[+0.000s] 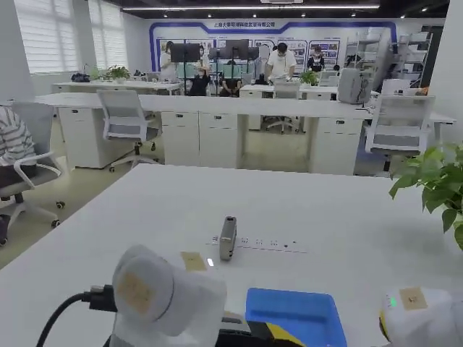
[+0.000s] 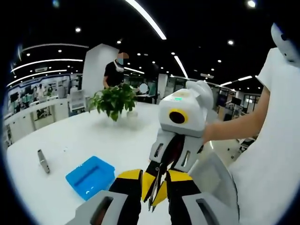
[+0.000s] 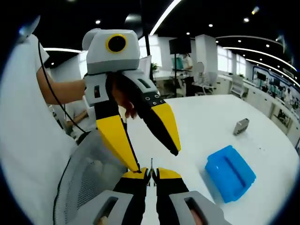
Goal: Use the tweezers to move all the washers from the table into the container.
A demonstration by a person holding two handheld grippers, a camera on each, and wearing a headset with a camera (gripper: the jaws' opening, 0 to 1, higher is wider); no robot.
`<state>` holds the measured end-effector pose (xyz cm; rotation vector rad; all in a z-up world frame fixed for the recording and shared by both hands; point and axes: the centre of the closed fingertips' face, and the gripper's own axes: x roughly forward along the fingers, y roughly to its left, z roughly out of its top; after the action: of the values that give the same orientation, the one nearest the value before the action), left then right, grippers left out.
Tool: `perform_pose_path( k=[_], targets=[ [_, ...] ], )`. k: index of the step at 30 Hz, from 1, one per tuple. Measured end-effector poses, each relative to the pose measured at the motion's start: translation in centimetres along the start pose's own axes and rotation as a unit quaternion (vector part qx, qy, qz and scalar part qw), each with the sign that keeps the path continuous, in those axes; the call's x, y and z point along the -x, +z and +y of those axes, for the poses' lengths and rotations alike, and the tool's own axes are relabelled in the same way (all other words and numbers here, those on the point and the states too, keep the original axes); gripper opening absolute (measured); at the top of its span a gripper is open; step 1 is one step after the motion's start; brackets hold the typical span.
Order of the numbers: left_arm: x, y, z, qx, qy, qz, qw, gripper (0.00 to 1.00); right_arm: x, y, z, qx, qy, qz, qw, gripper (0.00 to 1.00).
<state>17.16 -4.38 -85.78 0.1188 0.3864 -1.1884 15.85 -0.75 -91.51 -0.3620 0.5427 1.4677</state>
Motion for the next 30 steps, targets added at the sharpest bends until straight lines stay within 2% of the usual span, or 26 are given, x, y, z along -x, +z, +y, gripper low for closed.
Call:
perform_pose_path(
  k=[4, 7, 10, 12, 14, 16, 21, 24, 27, 30],
  targets=[
    [-0.2, 0.2, -0.4, -0.008, -0.02, -0.002, 0.9998, 0.11, 0.0, -0.1, 0.3, 0.003, 0.009, 0.002, 0.9999, 0.03],
    [-0.5, 0.1, -1.0, -0.015, -0.043, 0.002, 0.9989, 0.08, 0.1, -0.2, 0.3, 0.014, 0.007, 0.006, 0.9999, 0.03],
    [-0.9, -0.2, -1.6, -0.03, -0.068, 0.01, 0.9972, 0.07, 0.1, -0.4, 0.7, 0.011, 0.02, 0.007, 0.9997, 0.03],
    [-1.2, -0.4, -1.8, -0.035, -0.076, 0.016, 0.9964, 0.07, 0.1, -0.5, 0.9, 0.016, 0.024, 0.009, 0.9995, 0.03],
    [-1.5, -0.7, -2.0, -0.046, -0.086, 0.02, 0.995, 0.0, 0.1, -0.6, 1.0, 0.019, 0.025, 0.01, 0.9995, 0.03],
    [-1.6, -0.8, -2.3, -0.055, -0.094, 0.022, 0.9938, 0.0, 0.1, -0.8, 1.1, 0.019, 0.029, 0.014, 0.9993, 0.03],
    [-1.6, -0.6, -2.1, -0.051, -0.1, 0.023, 0.9934, 0.0, 0.2, -0.9, 1.0, 0.018, 0.031, 0.013, 0.9993, 0.03],
    [-1.5, -0.6, -1.9, -0.063, -0.097, 0.026, 0.9929, 0.0, 0.2, -1.0, 0.7, 0.012, 0.03, 0.011, 0.9994, 0.03],
    [-1.6, -1.0, -1.7, -0.069, -0.096, 0.032, 0.9925, 0.0, 0.1, -1.6, 0.4, 0.006, 0.028, 0.021, 0.9994, 0.03],
    [-1.5, -1.3, -2.0, -0.074, -0.101, 0.036, 0.9915, 0.0, -0.1, -1.9, 0.8, -0.001, 0.036, 0.025, 0.9991, 0.04]
  ],
)
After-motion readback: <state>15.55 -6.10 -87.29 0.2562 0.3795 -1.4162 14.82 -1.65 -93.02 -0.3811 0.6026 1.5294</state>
